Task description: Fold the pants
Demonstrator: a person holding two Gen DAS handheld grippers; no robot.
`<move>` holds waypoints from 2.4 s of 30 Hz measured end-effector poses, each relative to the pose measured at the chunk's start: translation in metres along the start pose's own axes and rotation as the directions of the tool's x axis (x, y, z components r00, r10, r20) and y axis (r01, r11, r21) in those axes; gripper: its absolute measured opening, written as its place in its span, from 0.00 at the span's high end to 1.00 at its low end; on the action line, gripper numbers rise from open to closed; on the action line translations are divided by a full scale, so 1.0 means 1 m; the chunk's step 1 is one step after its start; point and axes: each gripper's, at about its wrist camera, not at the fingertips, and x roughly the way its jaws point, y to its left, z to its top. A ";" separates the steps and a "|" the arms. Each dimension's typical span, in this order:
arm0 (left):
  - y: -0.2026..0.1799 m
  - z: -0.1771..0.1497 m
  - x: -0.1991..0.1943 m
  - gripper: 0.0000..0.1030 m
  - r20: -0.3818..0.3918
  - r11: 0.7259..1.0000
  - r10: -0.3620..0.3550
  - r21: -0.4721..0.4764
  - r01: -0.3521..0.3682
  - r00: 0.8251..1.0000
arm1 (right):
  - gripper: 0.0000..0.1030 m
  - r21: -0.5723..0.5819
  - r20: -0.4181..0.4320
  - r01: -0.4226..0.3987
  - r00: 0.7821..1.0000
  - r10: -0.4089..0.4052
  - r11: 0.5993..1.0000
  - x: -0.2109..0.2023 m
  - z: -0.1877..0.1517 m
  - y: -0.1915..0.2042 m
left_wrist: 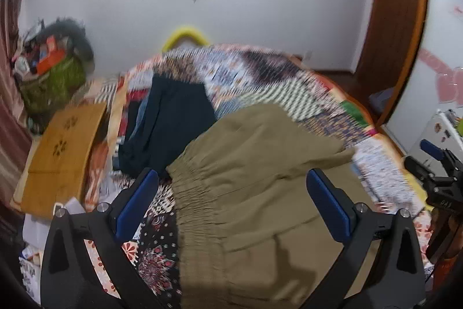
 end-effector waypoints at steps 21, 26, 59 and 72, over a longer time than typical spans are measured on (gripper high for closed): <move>0.077 -0.032 0.142 0.10 -0.401 0.999 0.008 -0.037 -0.025 0.916 | 0.50 0.112 -0.400 -0.167 0.895 0.198 0.980 0.151 -0.031 -0.060; 0.072 -0.037 0.153 0.11 -0.434 0.998 -0.053 -0.059 0.030 0.899 | 0.85 0.075 -0.425 -0.185 0.883 0.199 0.980 0.161 -0.038 -0.052; 0.041 -0.027 0.151 0.44 -0.378 0.995 -0.053 0.055 0.079 0.924 | 0.87 0.055 -0.366 -0.069 0.927 0.085 0.996 0.108 -0.041 -0.063; 0.065 0.016 0.141 0.33 -0.263 1.000 -0.011 -0.013 0.008 0.965 | 0.53 0.015 -0.210 -0.081 0.974 0.082 0.997 0.083 0.002 -0.064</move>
